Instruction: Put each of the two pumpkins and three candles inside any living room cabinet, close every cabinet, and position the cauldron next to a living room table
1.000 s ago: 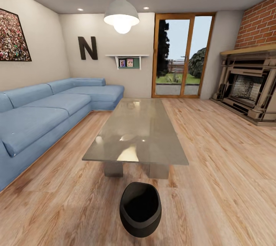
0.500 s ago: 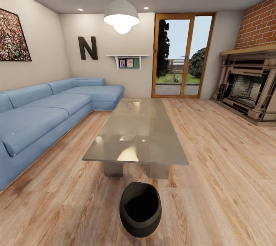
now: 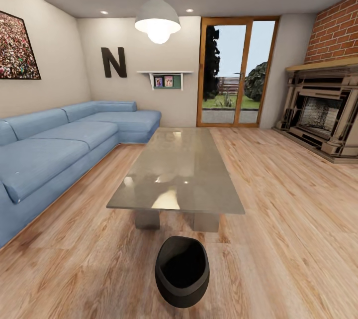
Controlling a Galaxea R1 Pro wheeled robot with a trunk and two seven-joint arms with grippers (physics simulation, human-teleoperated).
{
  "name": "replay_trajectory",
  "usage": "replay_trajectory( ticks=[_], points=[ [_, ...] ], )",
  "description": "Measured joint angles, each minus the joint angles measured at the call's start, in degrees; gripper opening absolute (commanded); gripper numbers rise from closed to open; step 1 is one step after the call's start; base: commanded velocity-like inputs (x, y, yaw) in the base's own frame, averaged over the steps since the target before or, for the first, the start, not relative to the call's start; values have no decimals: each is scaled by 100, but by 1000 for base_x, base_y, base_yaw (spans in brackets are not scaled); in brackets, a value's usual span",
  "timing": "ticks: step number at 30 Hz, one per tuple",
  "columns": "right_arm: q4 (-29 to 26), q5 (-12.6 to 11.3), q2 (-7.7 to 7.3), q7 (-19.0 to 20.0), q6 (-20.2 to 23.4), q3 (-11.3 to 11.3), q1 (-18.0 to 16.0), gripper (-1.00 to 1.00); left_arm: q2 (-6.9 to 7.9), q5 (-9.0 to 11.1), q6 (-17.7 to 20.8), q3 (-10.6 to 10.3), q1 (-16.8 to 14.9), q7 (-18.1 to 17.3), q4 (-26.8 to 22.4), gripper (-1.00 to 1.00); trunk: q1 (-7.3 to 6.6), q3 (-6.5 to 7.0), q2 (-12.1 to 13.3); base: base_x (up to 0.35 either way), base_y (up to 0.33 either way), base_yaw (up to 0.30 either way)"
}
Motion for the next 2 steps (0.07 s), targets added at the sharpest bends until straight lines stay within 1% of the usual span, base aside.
replay_trajectory(
  ticks=[2],
  points=[
    [0,0,0,0,0,0,0,100,0,0,0,0,0,0,0,100,0,0,0,0,0,0]
  ],
)
